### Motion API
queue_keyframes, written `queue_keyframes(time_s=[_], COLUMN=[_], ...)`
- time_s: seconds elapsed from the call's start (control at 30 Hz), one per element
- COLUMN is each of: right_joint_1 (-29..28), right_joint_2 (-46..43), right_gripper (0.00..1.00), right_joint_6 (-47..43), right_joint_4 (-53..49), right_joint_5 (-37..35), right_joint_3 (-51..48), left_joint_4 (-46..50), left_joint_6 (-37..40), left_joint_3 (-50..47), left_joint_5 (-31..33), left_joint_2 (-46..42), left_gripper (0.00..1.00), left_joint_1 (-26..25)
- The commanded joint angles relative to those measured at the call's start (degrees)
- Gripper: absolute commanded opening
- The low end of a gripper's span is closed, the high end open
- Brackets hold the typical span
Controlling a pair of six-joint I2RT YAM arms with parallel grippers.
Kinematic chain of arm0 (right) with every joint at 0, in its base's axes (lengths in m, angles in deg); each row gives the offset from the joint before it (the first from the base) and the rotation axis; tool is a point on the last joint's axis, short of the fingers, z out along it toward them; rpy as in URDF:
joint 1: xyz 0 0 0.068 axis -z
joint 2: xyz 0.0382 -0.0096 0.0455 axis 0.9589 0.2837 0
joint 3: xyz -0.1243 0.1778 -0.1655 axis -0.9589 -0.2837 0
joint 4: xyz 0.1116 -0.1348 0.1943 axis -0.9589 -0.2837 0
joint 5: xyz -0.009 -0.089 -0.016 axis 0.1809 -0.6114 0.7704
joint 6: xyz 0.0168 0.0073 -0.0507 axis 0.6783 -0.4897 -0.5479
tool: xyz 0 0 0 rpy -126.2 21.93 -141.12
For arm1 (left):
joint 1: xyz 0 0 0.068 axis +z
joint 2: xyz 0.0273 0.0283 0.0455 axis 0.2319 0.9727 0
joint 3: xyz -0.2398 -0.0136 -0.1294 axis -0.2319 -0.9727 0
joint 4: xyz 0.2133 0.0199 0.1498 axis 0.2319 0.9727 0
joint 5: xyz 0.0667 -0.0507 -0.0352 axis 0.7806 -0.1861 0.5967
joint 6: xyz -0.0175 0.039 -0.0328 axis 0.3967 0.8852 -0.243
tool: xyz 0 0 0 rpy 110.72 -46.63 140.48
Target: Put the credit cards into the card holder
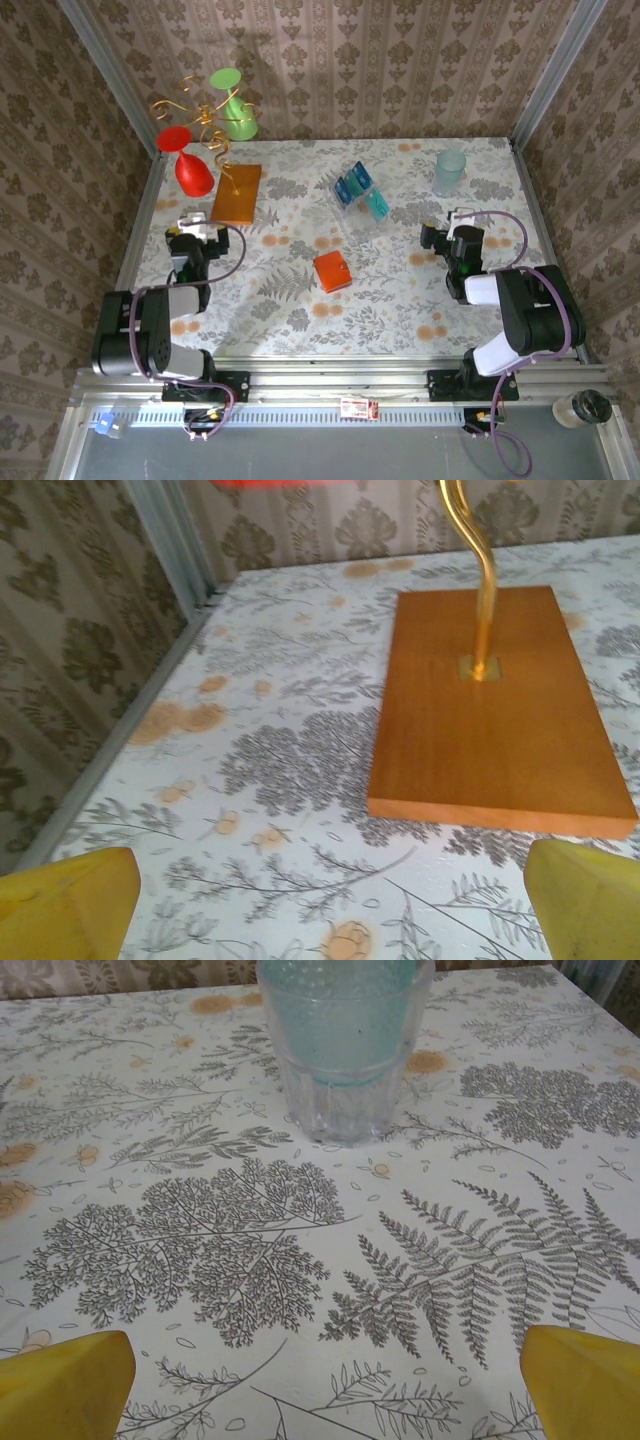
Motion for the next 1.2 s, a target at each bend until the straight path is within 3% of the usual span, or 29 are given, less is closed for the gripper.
queue_keyframes(time_s=[0.0,0.03,0.1,0.2,0.4,0.53,1.17], right_joint_1=[0.18,0.17,0.17,0.11,0.15,0.18,0.16], right_joint_2=[-0.03,0.05,0.14,0.2,0.17,-0.2,-0.19], right_gripper=[1.0,1.0,1.0,1.0,1.0,1.0,1.0], right_joint_6=[-1.06,-1.06,-1.11,-1.05,-1.0,-1.11,-1.18], right_joint_4=[1.95,1.94,1.87,1.44,1.31,2.1,2.11], right_joint_5=[1.03,1.03,1.01,0.95,0.9,0.86,0.79], right_joint_3=[1.26,1.29,1.37,1.55,1.65,1.15,1.08], left_joint_4=[-7.44,-9.55,-0.9,0.98,-0.01,-3.65,-3.08], left_joint_6=[-1.0,0.15,0.2,-0.41,-0.03,1.29,1.46], left_joint_3=[-0.45,-0.03,3.23,4.71,4.57,2.81,2.98], left_joint_5=[-2.98,-3.12,-2.66,-4.94,-4.9,0.27,-0.76], left_joint_2=[5.18,7.38,6.41,6.64,7.05,7.01,6.91], left_gripper=[1.0,1.0,1.0,1.0,1.0,1.0,1.0], left_joint_1=[-0.51,-1.03,-1.77,-0.45,-0.4,-2.89,-2.78])
